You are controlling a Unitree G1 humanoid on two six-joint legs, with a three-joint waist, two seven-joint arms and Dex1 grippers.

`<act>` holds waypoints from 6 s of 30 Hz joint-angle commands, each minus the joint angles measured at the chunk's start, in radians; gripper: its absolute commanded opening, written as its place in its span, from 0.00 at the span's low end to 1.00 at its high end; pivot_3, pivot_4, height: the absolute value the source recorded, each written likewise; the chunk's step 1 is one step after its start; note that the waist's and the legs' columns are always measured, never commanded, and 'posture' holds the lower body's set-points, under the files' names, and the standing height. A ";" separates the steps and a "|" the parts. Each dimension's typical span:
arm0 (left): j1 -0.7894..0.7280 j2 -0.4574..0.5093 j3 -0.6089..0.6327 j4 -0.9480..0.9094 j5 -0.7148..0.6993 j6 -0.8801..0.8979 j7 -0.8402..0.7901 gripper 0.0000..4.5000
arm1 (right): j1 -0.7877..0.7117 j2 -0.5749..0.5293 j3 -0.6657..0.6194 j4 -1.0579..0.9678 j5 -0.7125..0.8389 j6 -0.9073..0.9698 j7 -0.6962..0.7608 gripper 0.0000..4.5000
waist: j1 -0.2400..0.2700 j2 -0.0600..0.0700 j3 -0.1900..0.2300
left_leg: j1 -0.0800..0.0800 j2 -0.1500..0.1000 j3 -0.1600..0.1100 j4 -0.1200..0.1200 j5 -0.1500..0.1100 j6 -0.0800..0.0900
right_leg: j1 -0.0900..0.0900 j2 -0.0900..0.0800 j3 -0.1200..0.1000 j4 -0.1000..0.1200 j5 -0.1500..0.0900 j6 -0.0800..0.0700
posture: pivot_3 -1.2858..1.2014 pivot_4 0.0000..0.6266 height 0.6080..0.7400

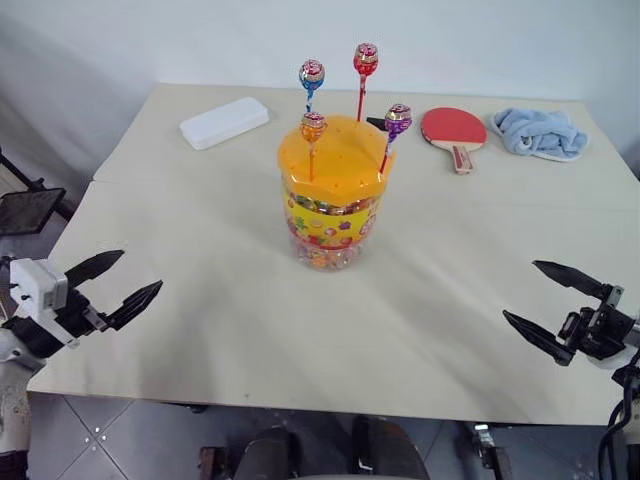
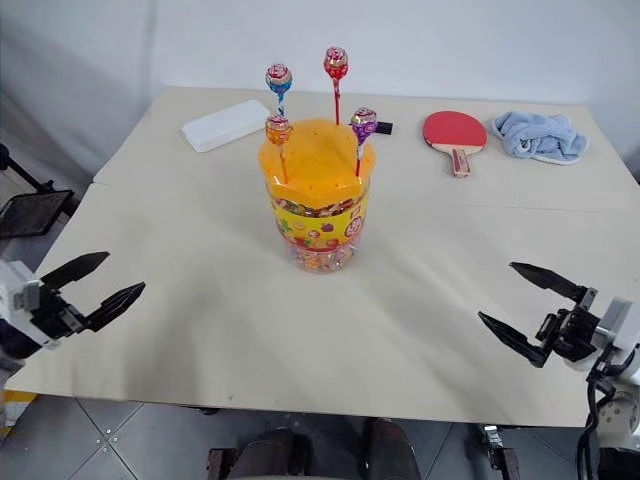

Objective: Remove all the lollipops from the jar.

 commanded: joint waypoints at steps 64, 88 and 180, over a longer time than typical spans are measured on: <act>-0.898 -0.288 -0.464 0.051 -0.080 0.439 0.028 0.65 | 0.080 -0.097 -0.121 -0.730 0.261 0.525 -0.473 1.00 | 0.032 -0.005 0.002 | -0.002 -0.005 0.002 0.004 0.003 0.004 | 0.001 0.008 -0.002 -0.001 0.003 0.005 | 0.52 0.24 1.00; -0.811 -0.004 -0.105 0.202 -0.319 0.588 -0.159 0.01 | -0.116 -0.050 0.029 -0.651 0.337 0.567 -0.389 1.00 | 0.003 -0.005 0.003 | -0.002 -0.002 0.003 0.003 0.004 0.002 | -0.001 0.009 -0.004 0.000 0.002 0.005 | 0.52 0.24 1.00; -1.184 0.053 -0.292 0.483 0.076 0.668 -0.087 0.00 | -0.079 -0.065 -0.051 -0.599 0.259 0.552 -0.430 1.00 | -0.001 -0.010 0.003 | -0.001 -0.005 0.009 0.002 0.003 0.006 | -0.003 0.006 -0.005 0.001 0.004 0.008 | 0.52 0.24 1.00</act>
